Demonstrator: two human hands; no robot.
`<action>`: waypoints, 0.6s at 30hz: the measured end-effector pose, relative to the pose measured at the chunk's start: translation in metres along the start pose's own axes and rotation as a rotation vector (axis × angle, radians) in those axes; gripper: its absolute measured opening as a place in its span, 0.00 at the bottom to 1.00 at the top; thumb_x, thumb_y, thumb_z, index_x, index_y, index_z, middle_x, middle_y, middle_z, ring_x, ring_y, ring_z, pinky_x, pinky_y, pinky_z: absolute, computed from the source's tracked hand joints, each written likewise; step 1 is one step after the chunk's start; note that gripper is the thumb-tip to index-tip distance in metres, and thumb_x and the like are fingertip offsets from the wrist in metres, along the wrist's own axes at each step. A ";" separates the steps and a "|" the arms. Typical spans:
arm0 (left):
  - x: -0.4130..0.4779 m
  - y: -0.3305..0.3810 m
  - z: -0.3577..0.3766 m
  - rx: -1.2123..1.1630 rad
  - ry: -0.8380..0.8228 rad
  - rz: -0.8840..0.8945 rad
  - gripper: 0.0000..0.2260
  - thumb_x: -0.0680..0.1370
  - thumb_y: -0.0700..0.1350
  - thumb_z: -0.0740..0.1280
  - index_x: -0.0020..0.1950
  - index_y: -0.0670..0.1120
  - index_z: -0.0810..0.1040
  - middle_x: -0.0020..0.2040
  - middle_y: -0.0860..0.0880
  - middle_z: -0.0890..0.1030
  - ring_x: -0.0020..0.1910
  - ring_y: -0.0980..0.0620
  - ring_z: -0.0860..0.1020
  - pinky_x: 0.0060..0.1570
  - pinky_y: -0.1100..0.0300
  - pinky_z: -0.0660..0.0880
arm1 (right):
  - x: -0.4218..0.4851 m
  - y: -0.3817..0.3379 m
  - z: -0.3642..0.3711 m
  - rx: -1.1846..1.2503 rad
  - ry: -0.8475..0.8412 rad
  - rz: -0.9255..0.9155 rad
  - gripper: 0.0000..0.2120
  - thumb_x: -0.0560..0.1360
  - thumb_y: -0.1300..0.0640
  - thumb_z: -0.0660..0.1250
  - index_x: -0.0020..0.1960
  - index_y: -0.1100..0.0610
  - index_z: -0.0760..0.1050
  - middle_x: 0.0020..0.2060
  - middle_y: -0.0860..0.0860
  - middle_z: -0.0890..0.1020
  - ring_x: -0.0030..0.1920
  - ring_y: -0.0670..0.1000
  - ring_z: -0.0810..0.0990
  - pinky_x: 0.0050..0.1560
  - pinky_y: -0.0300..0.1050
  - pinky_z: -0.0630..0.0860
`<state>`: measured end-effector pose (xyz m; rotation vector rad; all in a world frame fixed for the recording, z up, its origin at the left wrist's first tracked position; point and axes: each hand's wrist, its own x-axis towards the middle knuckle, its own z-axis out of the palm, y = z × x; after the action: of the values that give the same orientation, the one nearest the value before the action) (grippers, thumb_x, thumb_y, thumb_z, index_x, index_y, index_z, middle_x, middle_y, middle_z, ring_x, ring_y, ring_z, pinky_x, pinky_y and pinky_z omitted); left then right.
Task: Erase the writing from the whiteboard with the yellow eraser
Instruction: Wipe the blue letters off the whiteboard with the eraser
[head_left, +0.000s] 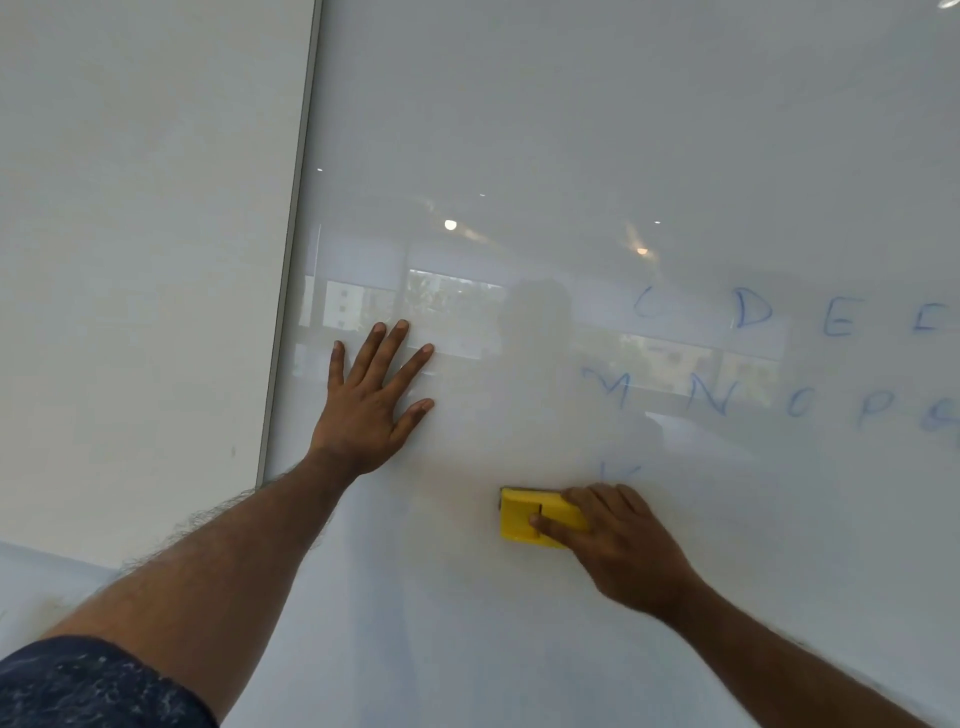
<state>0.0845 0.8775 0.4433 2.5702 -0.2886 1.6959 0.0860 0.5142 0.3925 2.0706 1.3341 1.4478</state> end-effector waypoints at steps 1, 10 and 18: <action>0.000 0.000 0.000 -0.003 -0.002 -0.004 0.28 0.82 0.64 0.49 0.82 0.58 0.52 0.84 0.50 0.47 0.82 0.49 0.43 0.77 0.34 0.45 | 0.006 0.013 -0.009 -0.016 0.017 0.032 0.27 0.71 0.60 0.67 0.69 0.46 0.70 0.56 0.59 0.79 0.50 0.60 0.75 0.50 0.53 0.67; -0.002 0.008 -0.005 -0.013 -0.044 -0.053 0.28 0.82 0.62 0.50 0.82 0.59 0.51 0.84 0.51 0.46 0.82 0.50 0.43 0.76 0.32 0.45 | 0.036 0.013 -0.023 0.056 0.112 0.297 0.25 0.69 0.56 0.71 0.66 0.48 0.74 0.55 0.60 0.78 0.51 0.62 0.76 0.50 0.52 0.69; -0.002 0.009 -0.011 0.030 -0.049 -0.038 0.29 0.81 0.64 0.48 0.82 0.57 0.52 0.84 0.49 0.48 0.82 0.47 0.45 0.75 0.30 0.50 | -0.009 0.025 -0.022 -0.049 -0.019 0.048 0.27 0.72 0.61 0.64 0.69 0.46 0.70 0.57 0.59 0.79 0.52 0.60 0.77 0.51 0.52 0.66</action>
<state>0.0725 0.8705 0.4456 2.6237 -0.2159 1.6398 0.0793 0.4880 0.4142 2.0931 1.2370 1.4621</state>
